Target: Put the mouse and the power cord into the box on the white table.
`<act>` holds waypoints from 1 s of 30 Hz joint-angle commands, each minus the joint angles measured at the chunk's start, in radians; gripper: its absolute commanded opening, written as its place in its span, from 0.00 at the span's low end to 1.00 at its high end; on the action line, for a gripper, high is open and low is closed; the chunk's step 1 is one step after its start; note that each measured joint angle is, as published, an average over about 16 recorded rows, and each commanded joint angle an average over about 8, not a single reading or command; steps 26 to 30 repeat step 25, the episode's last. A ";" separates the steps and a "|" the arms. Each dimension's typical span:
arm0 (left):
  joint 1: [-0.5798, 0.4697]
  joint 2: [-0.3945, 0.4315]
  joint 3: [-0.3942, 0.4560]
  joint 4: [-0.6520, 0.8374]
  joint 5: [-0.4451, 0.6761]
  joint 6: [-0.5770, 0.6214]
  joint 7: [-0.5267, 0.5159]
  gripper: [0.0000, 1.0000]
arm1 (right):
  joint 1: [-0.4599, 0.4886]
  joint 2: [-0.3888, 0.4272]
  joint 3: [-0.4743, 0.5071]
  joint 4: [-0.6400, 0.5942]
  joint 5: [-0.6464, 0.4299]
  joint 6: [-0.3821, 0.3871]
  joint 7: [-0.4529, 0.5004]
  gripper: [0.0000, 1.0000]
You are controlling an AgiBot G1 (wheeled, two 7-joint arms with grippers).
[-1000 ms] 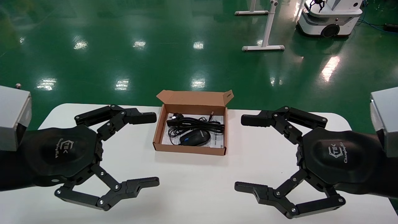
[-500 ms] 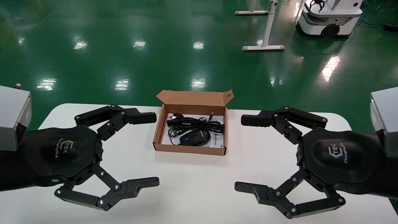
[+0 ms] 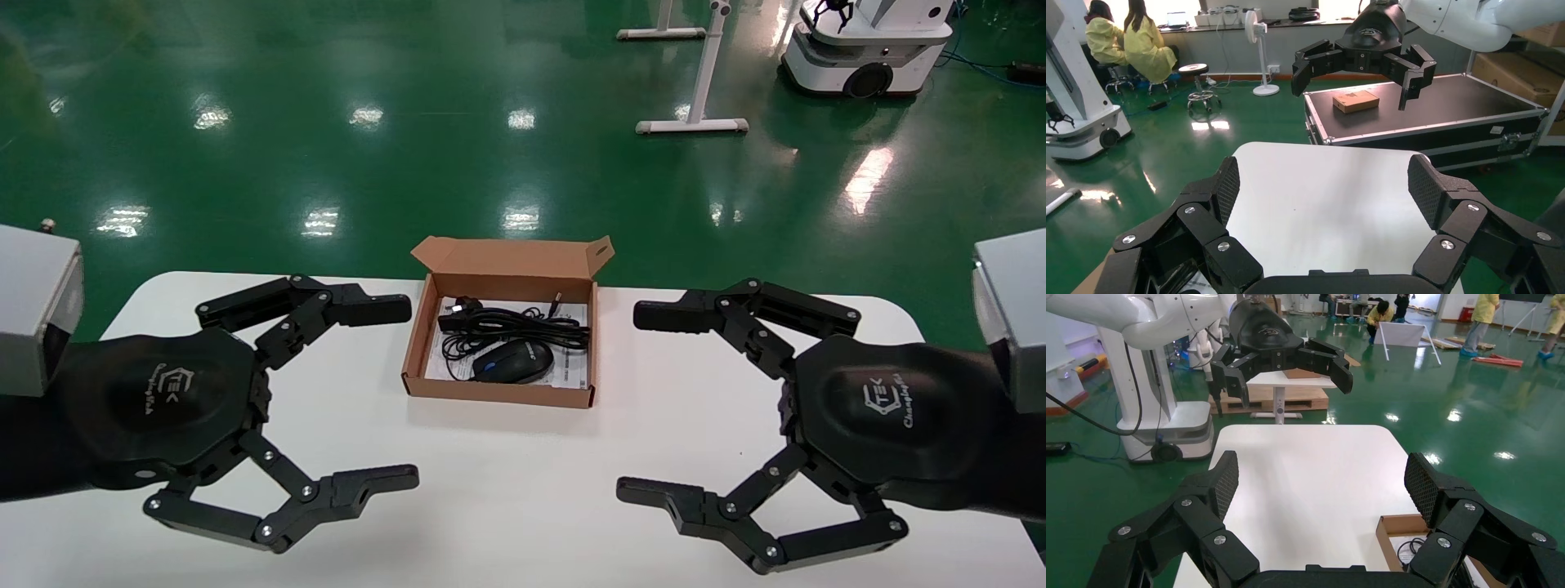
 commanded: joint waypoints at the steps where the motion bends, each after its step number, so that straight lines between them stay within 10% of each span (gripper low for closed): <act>1: 0.000 0.000 0.000 0.000 0.000 0.000 0.000 1.00 | 0.000 0.000 0.000 0.000 0.000 0.000 0.000 1.00; 12: 0.000 0.000 0.000 0.000 0.000 0.000 0.000 1.00 | 0.000 0.000 0.000 0.000 0.000 0.000 0.000 1.00; 16: 0.000 0.000 0.000 0.000 0.000 0.000 0.000 0.78 | 0.000 0.000 0.000 0.000 0.000 0.000 0.000 1.00; 30: 0.000 0.000 0.000 0.000 0.000 0.000 0.000 1.00 | 0.000 0.000 0.000 0.000 0.000 0.000 0.000 1.00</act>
